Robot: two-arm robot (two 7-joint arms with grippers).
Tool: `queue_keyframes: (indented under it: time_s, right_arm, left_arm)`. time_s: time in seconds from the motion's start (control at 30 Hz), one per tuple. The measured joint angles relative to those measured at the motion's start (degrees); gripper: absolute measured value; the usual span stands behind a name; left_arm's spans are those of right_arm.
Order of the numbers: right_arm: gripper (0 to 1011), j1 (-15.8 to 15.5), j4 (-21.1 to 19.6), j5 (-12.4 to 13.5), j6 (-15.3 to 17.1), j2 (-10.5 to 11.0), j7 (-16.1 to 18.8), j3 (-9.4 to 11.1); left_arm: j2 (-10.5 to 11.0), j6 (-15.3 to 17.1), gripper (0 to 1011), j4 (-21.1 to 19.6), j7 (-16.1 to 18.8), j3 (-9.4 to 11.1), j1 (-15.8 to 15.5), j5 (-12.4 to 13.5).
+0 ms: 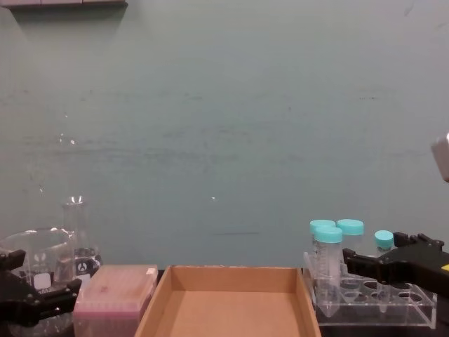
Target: Use the right hand to move the test tube from the test tube rack into the box.
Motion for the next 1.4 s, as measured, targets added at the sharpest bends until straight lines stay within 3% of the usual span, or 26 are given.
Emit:
queue_keyframes:
  time_s: [0.83, 1.13, 1.4]
  right_arm:
    - [1000, -0.64, 0.26, -3.12, 0.55, -1.6, 0.54, 2.81]
    - [1000, -0.65, 0.26, -3.05, 0.57, -1.56, 0.52, 2.69]
    - [863, -0.64, 0.26, -2.99, 0.59, -1.53, 0.52, 2.61]
  left_arm:
    - [0.0, 0.0, 1000, 0.0, 0.0, 0.0, 0.0, 0.0]
    - [0.0, 0.0, 1000, 0.0, 0.0, 0.0, 0.0, 0.0]
    - [0.0, 0.0, 1000, 0.0, 0.0, 0.0, 0.0, 0.0]
